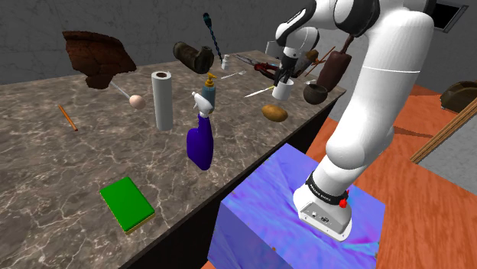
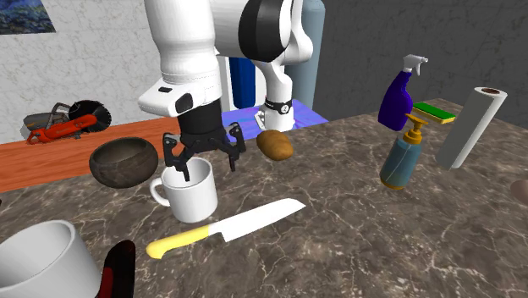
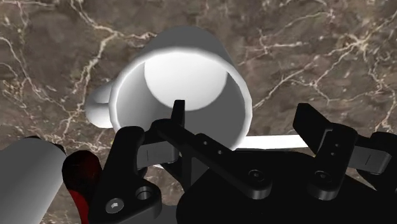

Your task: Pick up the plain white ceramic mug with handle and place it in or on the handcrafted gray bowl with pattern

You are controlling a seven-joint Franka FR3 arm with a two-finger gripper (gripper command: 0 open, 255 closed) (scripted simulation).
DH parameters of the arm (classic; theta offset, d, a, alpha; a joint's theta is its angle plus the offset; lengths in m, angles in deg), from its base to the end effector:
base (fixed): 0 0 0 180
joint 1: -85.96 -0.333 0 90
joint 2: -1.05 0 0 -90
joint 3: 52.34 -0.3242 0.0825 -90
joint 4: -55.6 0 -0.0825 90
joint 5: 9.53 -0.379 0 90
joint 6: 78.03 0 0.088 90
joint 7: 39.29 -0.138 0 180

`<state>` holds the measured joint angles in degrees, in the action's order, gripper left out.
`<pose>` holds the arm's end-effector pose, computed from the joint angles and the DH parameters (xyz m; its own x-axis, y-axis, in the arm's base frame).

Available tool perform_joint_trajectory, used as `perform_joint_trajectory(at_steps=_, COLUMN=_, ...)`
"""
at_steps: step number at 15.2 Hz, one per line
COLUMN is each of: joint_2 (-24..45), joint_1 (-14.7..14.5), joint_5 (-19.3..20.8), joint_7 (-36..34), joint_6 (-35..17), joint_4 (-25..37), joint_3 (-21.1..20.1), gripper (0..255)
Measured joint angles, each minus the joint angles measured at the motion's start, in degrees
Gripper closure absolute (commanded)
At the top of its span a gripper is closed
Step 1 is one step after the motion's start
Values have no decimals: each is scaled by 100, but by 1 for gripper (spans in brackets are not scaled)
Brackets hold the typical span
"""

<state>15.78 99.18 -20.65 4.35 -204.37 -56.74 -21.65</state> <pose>0.4480 -0.4012 0.3440 0.9940 -0.1015 0.0401 -0.1015 -0.9948 -0.0020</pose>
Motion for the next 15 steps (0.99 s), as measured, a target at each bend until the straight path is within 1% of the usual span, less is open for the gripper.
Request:
perform_joint_trajectory(at_steps=5, joint_2=8, joint_1=-1, joint_5=-10, joint_7=5, joint_6=-38, joint_4=-29, joint_3=-5, gripper=0)
perform_joint_trajectory(at_steps=6, joint_2=8, joint_1=-1, joint_5=-10, joint_7=5, joint_6=-38, joint_4=-29, joint_3=-5, gripper=255)
perform_joint_trajectory(at_steps=15, joint_2=6, joint_1=0, joint_5=-10, joint_7=5, joint_6=-36, joint_4=-27, joint_3=-4, gripper=255)
